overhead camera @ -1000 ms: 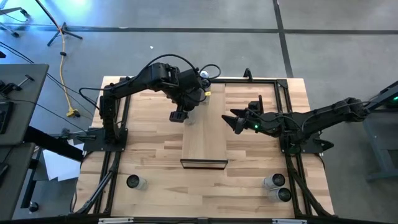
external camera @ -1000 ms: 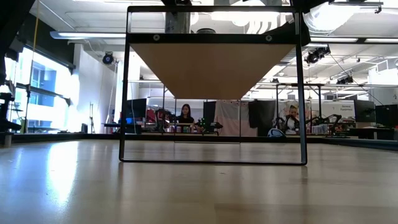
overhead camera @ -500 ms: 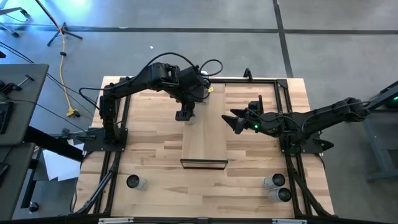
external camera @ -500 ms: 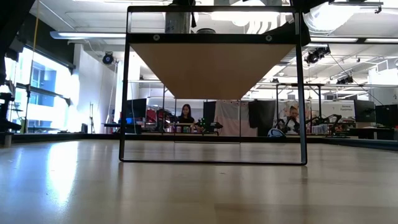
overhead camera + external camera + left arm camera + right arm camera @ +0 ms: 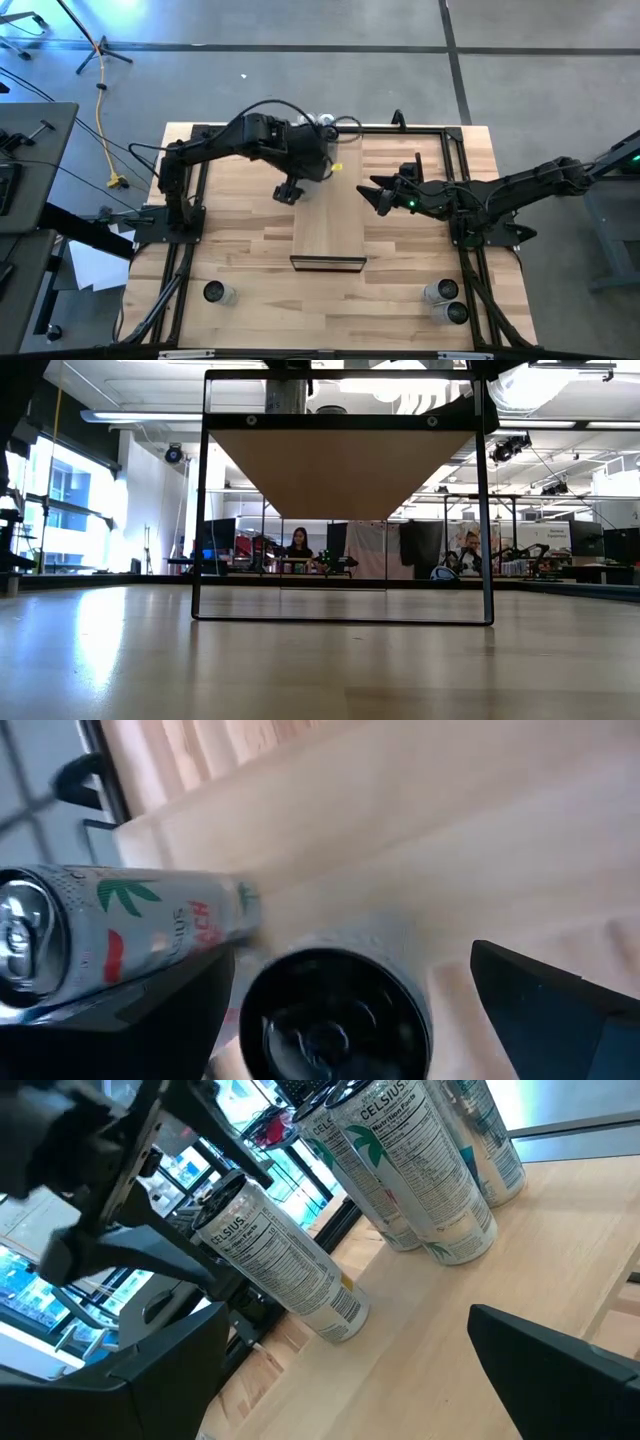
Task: Place canned beverage on shelf
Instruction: Put the left white yellow soda can on the shelf
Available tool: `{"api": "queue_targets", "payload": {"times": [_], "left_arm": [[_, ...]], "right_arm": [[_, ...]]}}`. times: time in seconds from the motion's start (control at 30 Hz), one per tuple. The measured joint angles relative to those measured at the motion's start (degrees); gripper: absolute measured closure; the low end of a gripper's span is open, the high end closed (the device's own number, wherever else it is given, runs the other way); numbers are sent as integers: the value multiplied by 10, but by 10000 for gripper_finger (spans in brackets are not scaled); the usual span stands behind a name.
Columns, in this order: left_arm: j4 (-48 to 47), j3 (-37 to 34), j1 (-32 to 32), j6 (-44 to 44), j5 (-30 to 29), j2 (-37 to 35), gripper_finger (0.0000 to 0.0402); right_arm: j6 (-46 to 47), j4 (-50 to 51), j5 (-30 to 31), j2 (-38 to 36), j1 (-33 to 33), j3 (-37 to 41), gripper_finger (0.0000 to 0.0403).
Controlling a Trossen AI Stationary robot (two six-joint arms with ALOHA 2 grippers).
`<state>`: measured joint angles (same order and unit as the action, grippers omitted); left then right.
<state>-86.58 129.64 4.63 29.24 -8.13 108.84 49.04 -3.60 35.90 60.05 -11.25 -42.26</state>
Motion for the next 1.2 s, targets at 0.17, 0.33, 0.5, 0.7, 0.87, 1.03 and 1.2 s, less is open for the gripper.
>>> {"api": "queue_targets", "payload": {"times": [0.17, 0.33, 0.5, 0.7, 0.87, 1.03, 1.2], "left_arm": [[-2, 0, -29, 52, -72, 0, 25], [13, 0, -37, 92, -75, 0, 25], [13, 0, -34, 109, -74, 0, 25], [13, 0, -10, 109, -58, 0, 25], [13, 0, 6, 105, -10, 0, 25], [13, 0, 7, 114, -9, 0, 25], [13, 0, 7, 114, -9, 0, 25]], "right_arm": [[0, 0, -1, 0, 0, 0, 6], [5, 0, -1, 0, 0, 0, 6], [16, 0, -1, 0, 0, 0, 6], [17, 0, -1, 0, 0, 0, 6], [17, 0, -1, 0, 0, 0, 6], [17, 0, -2, 0, 0, 0, 6], [17, 0, -4, 0, 0, 0, 6]]}}
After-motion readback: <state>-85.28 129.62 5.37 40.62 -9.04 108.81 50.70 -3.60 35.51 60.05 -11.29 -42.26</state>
